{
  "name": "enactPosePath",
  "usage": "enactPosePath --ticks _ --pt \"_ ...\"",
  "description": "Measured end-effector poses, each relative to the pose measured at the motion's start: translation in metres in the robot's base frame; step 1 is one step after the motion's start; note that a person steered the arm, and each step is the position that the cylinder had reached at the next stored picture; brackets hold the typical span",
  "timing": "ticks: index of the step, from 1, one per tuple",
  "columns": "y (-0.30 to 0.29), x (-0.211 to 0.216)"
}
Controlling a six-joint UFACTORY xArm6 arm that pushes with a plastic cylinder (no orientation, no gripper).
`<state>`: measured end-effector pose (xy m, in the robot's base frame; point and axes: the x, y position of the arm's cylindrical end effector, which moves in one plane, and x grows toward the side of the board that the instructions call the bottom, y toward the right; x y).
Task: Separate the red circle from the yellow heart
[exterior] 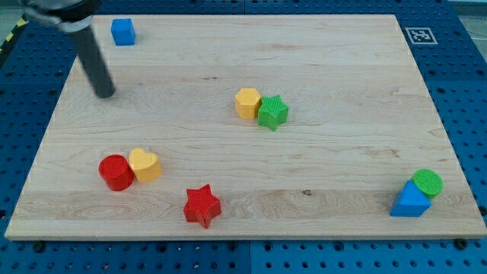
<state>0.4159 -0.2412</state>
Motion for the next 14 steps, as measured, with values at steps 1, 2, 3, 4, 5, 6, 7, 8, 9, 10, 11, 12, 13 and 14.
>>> enactPosePath --ticks 1,2,3,4,5,6,7,8,9,10,11,12,13,14 --pt "-0.007 0.064" --pt "-0.007 0.122" --pt "0.012 0.162" --pt "0.084 0.164" --pt "0.116 0.129" --pt "0.113 0.093" --pt "0.112 0.104" --pt "0.125 0.139" --pt "0.122 0.177" --pt "0.101 0.181" --pt "0.093 0.138" --pt "0.080 0.089" --pt "0.083 0.095" --pt "0.096 0.129"
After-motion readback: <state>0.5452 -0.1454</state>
